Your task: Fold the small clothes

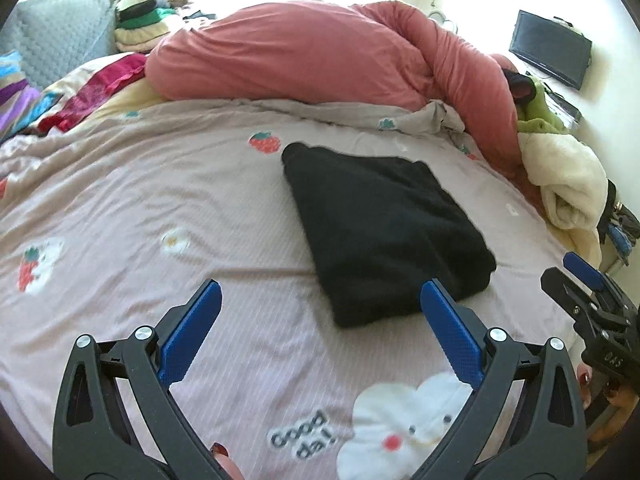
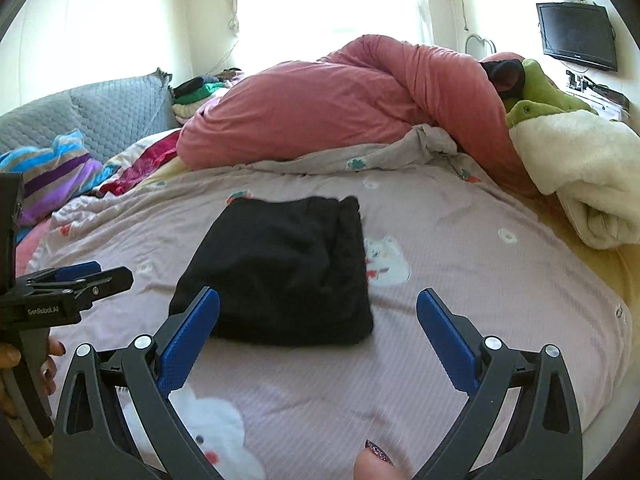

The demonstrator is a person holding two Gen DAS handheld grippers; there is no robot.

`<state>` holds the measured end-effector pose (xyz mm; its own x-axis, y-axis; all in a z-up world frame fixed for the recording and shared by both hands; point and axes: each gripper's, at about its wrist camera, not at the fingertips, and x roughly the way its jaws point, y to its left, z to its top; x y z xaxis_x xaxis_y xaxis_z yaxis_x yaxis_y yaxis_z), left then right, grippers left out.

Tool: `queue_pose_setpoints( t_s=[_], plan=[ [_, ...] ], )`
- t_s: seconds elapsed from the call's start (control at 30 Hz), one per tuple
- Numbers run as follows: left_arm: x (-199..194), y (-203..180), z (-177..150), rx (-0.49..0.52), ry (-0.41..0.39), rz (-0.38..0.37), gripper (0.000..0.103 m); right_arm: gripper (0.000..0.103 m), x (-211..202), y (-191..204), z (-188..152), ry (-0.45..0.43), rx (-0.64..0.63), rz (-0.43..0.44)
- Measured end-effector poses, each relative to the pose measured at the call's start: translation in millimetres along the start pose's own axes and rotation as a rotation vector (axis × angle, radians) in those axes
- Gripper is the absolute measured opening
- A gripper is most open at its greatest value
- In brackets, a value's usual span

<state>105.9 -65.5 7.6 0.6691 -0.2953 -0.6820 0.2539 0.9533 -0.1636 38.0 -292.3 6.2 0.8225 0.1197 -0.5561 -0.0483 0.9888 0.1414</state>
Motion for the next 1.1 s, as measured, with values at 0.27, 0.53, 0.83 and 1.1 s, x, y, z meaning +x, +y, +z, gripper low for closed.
queue_pose_setpoints(
  t_s=[0.27,0.53,0.83,1.1],
  plan=[
    [-2.2,10.5,-36.8,-0.018,0.037,0.041,0.093,0.098,9.9,11.8,-33.2,0.107,0.049,-0.004],
    [-1.0,13.2,-56.8,-0.038,0.045,0.038,0.093,0.098,11.1,20.9,-49.9,0.14,0.04,-0.036],
    [-3.5,13.0,-61.3,-0.036,0.034,0.042,0.094,0.098,1.0,22.0,-53.3,0.102,0.028,-0.061],
    [-5.6,12.5,-61.0,-0.035,0.032,0.046,0.094,0.098,-4.5,22.2,-58.4,0.097,0.016,-0.082]
  ],
)
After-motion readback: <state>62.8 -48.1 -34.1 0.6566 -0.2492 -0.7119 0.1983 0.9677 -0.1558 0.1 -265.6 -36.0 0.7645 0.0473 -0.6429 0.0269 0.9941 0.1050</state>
